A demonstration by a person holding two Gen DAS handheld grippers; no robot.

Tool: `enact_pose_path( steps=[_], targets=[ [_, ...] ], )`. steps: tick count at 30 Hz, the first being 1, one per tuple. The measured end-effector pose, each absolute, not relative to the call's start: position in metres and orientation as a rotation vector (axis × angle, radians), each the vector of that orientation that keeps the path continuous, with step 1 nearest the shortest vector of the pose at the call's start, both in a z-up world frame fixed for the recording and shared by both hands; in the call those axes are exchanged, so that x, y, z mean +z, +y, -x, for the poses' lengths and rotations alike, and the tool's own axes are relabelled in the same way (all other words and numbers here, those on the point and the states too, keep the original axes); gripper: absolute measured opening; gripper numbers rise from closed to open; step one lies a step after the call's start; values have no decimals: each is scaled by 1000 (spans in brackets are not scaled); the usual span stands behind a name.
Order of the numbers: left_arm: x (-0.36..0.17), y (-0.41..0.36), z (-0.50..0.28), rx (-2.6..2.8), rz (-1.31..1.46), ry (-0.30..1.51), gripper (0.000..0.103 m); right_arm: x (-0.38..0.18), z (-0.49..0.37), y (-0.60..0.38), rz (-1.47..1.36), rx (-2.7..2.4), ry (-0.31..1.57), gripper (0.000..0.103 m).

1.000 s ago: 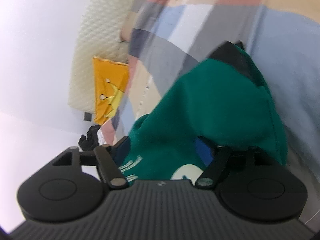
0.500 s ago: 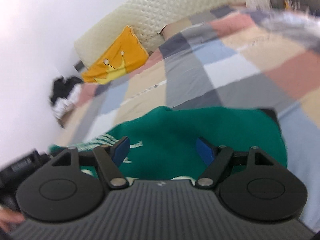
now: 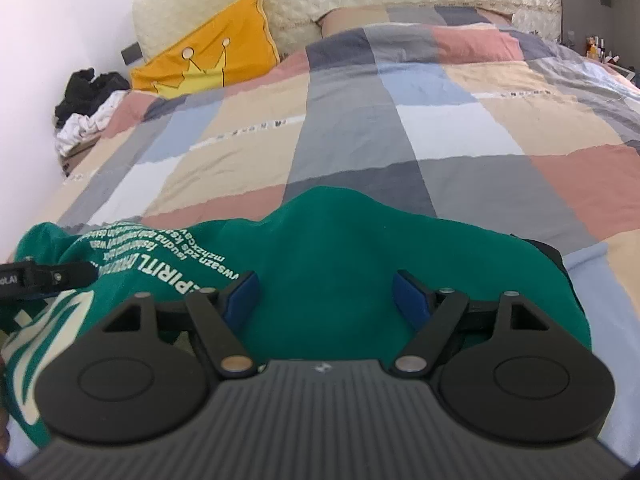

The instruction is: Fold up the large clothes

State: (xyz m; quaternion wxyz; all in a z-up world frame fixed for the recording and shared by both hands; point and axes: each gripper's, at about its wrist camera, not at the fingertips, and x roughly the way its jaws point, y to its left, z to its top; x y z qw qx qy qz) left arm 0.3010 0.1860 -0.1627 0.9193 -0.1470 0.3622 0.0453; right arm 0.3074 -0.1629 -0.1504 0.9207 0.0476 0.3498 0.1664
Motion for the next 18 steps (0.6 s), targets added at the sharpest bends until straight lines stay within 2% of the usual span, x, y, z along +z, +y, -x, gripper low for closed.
enact_pose_path(
  steps=[10,18],
  targets=[
    [-174,184,-316,90,283,770,90,-162,-317,-156,-85,331,734,77],
    [-151,177,-294,71,262,711,90,-138,-290,-163,-138,325,680,77]
  ],
)
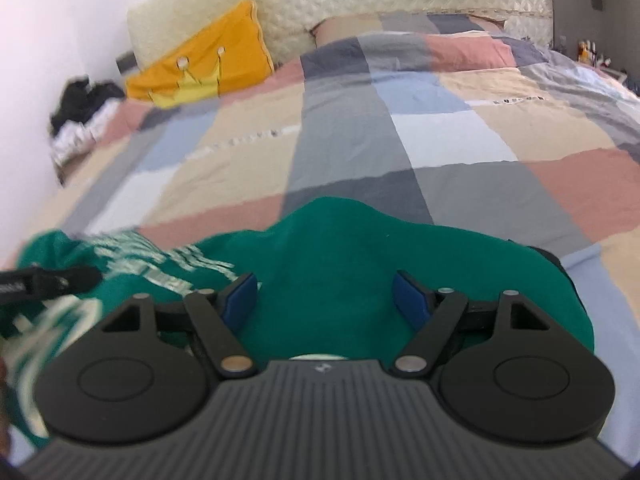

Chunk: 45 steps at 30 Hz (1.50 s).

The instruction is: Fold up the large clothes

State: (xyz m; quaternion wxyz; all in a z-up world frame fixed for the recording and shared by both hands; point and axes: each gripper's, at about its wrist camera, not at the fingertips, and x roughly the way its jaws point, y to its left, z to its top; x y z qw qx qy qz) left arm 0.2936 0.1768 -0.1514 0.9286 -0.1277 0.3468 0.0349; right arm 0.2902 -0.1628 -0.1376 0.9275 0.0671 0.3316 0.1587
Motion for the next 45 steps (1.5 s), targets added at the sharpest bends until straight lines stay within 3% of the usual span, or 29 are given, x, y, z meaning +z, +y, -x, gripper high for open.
enact_pose_path(
  steps=[12,19,21,31,45],
  targets=[
    [-113,155,-214,70,208,561,90,-108,-241,-164,-157,430,597,77],
    [-131,168,-224,108,241,671,90,-127,-247,-155,-99,406,666,77],
    [-144,167,-234,136,211,757,90,-135,-253,-158,-133,408,696,83],
    [-154,169,-235,159,223,745,92,-148,-257,-152,-121,402,703,86],
    [-123,178,-129,167,434,600,97,-143,-250,-160,-159,399,712,86]
  ],
)
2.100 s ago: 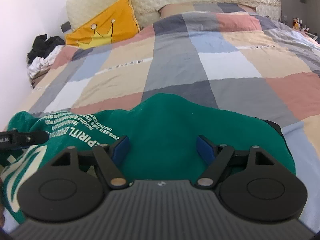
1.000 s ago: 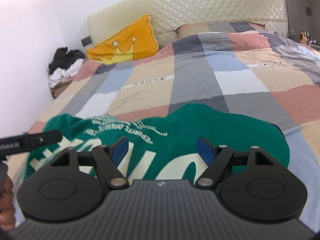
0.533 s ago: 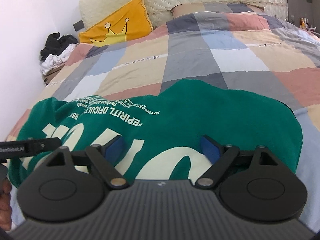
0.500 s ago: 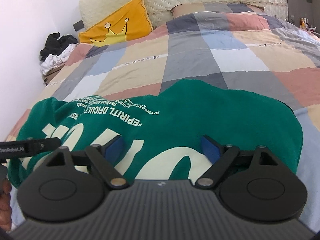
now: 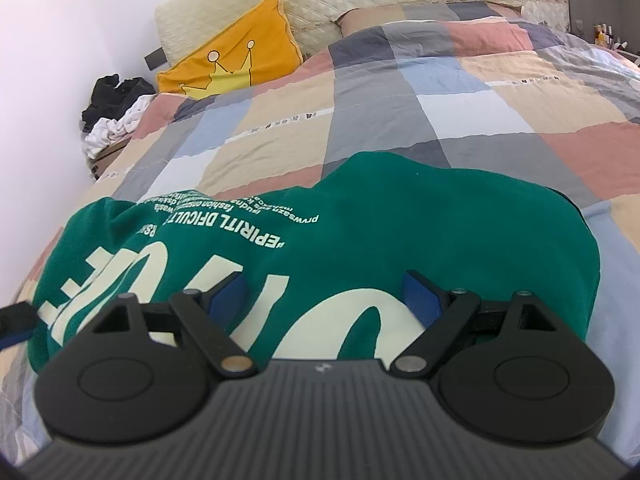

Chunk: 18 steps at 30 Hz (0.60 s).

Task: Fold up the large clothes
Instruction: 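Grasp the edge of the folded green hoodie with both grippers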

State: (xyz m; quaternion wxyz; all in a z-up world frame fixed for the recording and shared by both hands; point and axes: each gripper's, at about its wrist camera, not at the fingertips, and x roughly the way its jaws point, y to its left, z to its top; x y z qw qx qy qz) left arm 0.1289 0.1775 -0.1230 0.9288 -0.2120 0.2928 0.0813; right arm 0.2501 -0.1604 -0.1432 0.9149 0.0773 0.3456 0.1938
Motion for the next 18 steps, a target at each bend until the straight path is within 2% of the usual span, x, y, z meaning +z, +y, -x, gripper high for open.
enact_pose_path(
  steps=[6,12,18],
  targets=[
    [-138,189,-123,128,640,663,99,-143,-251,-160,-164,397,712,86],
    [-185,210,-140,100,951,765,99,-142,-253,-162,-185,396,720,86],
    [-220,232,-150,98,1261,747,101,-142,-251,-159,-182,384,719,86]
  ],
)
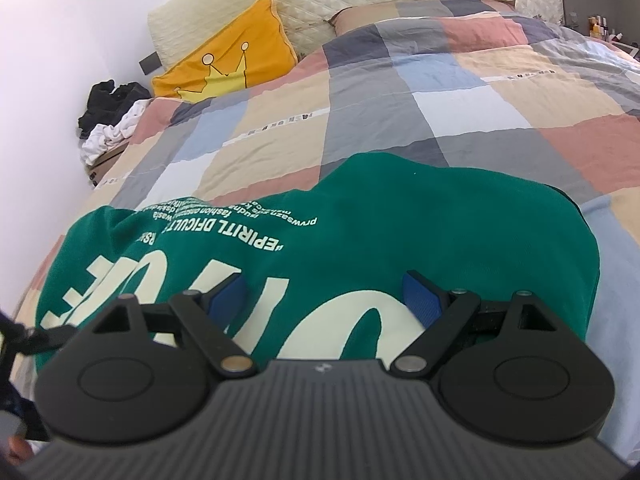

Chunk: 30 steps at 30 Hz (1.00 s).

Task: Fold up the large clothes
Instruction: 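Grasp the edge of the folded green hoodie with both grippers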

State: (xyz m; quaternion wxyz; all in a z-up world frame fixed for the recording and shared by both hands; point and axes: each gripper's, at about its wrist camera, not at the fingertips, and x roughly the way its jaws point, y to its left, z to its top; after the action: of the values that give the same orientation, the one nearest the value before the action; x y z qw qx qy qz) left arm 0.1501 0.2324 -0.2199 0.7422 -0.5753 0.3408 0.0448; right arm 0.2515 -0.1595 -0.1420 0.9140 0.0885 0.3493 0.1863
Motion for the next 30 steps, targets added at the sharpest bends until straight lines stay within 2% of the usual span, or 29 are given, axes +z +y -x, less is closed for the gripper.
enact_pose_path(
  steps=[16,23,29,30],
  targets=[
    [-227,227,-125,148,1326,779,102,-142,-253,-160,-192,384,722,87],
    [-237,226,-139,132,1388,724,101,-141,-251,-161,-211,369,719,87],
    [-241,223,-159,196,1382,681,100,-125,-230,-177,-388,346,715,87],
    [-243,220,-161,210,1399,664,97,-121,-222,-182,-447,360,711,87]
  ],
)
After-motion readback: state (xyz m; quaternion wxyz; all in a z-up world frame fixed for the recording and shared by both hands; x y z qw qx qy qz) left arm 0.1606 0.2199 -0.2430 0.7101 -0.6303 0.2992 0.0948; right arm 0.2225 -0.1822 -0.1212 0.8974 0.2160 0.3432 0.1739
